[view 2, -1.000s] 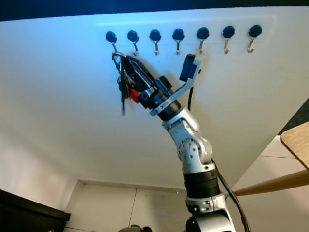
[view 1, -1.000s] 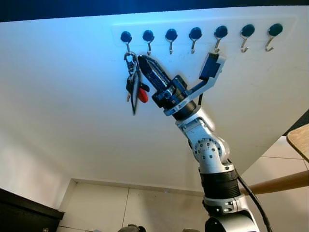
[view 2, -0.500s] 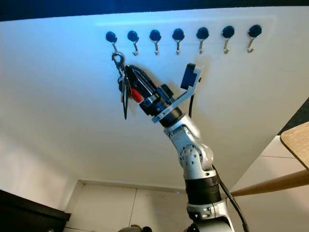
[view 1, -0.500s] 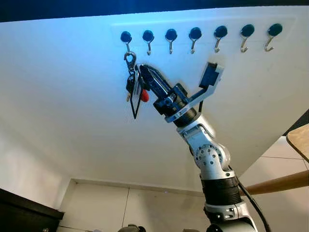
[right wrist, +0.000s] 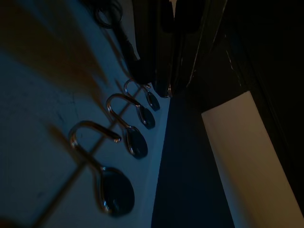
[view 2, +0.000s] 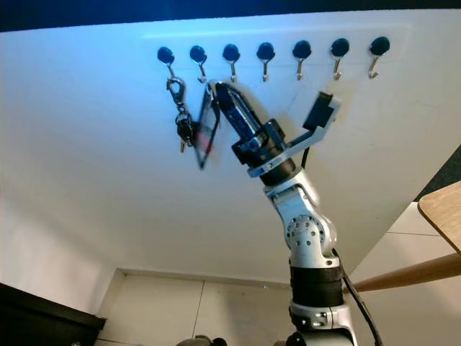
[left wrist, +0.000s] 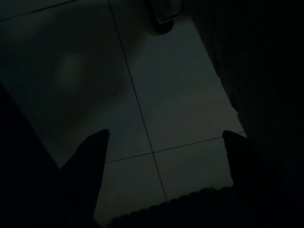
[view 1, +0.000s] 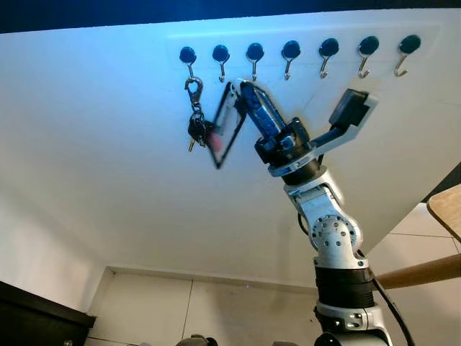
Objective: Hang keys on a hook
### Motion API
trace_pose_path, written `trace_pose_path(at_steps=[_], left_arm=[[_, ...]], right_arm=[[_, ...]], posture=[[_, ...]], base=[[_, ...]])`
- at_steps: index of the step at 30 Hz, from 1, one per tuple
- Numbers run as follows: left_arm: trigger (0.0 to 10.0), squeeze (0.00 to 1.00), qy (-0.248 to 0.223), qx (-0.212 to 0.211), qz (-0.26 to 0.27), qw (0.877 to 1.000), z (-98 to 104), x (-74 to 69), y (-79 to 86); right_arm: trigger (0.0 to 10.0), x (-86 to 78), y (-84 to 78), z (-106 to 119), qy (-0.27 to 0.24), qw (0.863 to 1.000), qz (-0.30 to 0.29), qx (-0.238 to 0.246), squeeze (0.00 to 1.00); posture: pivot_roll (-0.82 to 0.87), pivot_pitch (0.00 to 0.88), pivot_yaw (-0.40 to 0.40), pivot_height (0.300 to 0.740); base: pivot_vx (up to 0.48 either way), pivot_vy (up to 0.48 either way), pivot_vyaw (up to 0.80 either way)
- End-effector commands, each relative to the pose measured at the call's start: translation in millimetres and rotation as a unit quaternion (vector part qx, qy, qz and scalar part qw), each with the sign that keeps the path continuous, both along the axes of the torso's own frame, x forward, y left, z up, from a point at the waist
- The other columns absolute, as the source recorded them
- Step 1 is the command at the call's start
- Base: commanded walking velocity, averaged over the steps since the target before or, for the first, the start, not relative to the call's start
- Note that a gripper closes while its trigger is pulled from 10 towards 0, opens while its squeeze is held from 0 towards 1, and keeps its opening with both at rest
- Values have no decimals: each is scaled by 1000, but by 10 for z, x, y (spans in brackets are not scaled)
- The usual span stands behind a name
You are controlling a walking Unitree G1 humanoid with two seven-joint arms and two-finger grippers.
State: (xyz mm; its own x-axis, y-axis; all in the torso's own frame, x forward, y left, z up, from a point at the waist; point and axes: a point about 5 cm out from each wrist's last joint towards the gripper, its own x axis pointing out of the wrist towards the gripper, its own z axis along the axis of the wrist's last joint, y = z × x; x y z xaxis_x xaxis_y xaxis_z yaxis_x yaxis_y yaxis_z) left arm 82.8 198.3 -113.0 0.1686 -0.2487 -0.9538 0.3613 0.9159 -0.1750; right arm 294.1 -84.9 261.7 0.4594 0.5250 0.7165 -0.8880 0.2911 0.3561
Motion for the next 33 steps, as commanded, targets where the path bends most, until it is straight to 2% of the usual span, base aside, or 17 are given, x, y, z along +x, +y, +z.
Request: trace_pose_path(at_steps=[1, 11, 23, 33], left_arm=[[10000, 0, -40, -7, -6, 999, 42, 194, -43], [10000, 0, -40, -8, -6, 999, 43, 195, -42], [10000, 0, -41, -7, -8, 999, 45, 201, -41], [10000, 0, -42, -8, -8, 999, 46, 205, -42]], right_arm=[[10000, -50, 1, 37, -10, 1000, 14, 9, 0], [10000, -21, -92, 55, -2, 1000, -4, 19, 0], [10000, 65, -28, -53, 29, 999, -36, -28, 0], [10000, 66, -8, -34, 25, 999, -34, -29, 0]], posture=[[-154, 115, 110, 740], [-159, 120, 112, 740], [-160, 120, 113, 740], [-158, 118, 112, 740]], base=[[0, 0, 0], [0, 0, 0], [0, 0, 0], [0, 0, 0]])
